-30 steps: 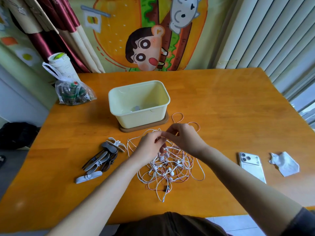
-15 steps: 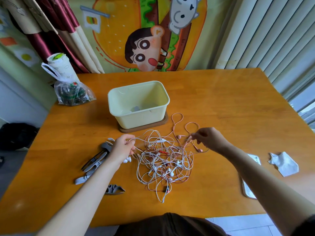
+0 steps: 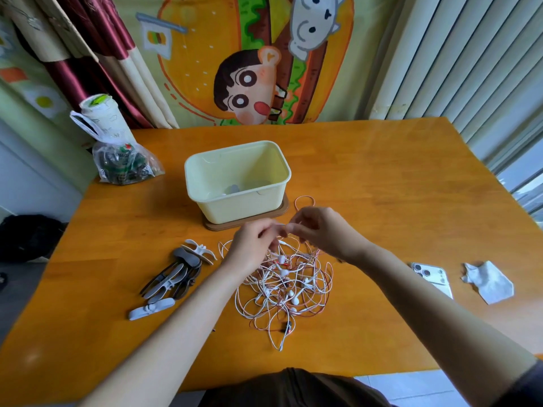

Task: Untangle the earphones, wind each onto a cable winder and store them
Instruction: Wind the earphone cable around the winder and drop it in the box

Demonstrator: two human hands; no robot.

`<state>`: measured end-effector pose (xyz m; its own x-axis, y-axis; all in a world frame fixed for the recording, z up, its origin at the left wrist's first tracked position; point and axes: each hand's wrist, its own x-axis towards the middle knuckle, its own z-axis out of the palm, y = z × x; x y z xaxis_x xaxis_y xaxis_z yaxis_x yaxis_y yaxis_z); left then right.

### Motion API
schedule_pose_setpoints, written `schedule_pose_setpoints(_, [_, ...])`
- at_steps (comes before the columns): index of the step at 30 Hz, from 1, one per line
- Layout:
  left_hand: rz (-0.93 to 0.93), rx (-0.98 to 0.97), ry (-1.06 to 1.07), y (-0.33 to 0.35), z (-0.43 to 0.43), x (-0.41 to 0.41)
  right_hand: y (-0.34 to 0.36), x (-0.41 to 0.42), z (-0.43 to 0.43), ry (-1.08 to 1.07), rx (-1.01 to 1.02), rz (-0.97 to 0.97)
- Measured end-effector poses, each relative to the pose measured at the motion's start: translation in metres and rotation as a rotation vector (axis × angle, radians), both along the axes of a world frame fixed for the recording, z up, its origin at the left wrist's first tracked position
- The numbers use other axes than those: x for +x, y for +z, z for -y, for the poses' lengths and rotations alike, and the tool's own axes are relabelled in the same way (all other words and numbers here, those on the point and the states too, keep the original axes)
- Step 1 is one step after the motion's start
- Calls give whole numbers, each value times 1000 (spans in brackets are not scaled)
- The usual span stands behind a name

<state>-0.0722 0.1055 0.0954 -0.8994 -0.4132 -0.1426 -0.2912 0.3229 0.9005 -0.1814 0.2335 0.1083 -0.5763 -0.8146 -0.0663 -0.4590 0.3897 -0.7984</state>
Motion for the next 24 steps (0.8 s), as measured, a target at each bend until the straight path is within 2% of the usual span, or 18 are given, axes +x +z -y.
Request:
schedule_pose_setpoints(2, [-19, 69, 107, -3, 12, 5, -11, -7, -10, 1, 96, 40])
schedule_pose_setpoints(7, [-54, 198, 369, -10, 38, 13, -44, -29, -42, -134, 238, 278])
schedule_pose_setpoints(10, [-72, 246, 499, -12, 49, 18, -59, -42, -59, -221, 278, 279])
schedule_pose_setpoints(13, [-10, 198, 443, -14, 52, 18, -57, -57, -64, -401, 233, 160])
schedule_pose_setpoints(18, [125, 220, 232, -8, 35, 8, 6, -65, -38, -565, 35, -269])
schedule_pose_setpoints(21, [1, 222, 100, 8, 15, -2, 48, -51, -21, -396, -28, -445])
schedule_pose_setpoints(24, [-109, 188, -20, 24, -4, -12, 55, -28, -5, -167, 55, -466])
